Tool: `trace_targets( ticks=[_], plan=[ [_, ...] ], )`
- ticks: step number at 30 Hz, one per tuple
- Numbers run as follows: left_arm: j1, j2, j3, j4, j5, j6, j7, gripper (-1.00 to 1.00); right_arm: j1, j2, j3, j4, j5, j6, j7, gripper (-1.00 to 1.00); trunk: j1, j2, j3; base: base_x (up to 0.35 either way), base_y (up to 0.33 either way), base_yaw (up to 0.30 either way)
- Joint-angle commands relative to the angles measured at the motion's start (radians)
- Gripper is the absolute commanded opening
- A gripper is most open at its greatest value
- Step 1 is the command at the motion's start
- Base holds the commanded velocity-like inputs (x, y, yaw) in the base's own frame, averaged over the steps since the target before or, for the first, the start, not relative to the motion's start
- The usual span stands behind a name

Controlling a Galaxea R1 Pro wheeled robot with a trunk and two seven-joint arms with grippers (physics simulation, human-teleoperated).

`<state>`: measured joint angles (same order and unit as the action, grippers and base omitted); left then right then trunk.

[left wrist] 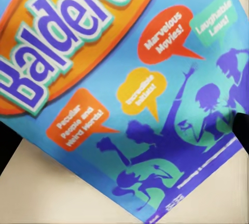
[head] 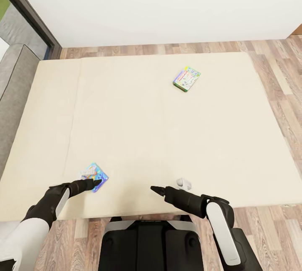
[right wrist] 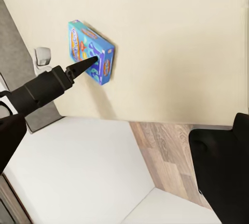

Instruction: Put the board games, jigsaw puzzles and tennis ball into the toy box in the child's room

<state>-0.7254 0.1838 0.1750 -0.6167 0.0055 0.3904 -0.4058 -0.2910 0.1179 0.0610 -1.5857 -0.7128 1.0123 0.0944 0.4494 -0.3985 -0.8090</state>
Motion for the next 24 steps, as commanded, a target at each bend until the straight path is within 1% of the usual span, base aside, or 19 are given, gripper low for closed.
trace_targets(
  ticks=[1,17,24],
  plan=[
    [0.0,0.0,0.005,-0.001,0.001,0.009,-0.005,1.0,0.0,0.001,-0.001,0.0,0.011,0.004,0.01,1.0,0.001,-0.002,-0.001,0.0,-0.049,0.0],
    [0.0,0.0,0.005,-0.003,0.001,0.009,-0.007,1.0,0.0,0.002,-0.001,0.0,0.011,0.004,0.01,1.0,0.001,-0.002,-0.001,0.0,-0.008,0.0],
    [0.0,0.0,0.005,-0.003,0.001,0.009,-0.006,1.0,0.0,0.002,-0.001,0.0,0.011,0.004,0.01,1.0,0.001,-0.002,-0.001,0.0,-0.164,0.0]
  ],
)
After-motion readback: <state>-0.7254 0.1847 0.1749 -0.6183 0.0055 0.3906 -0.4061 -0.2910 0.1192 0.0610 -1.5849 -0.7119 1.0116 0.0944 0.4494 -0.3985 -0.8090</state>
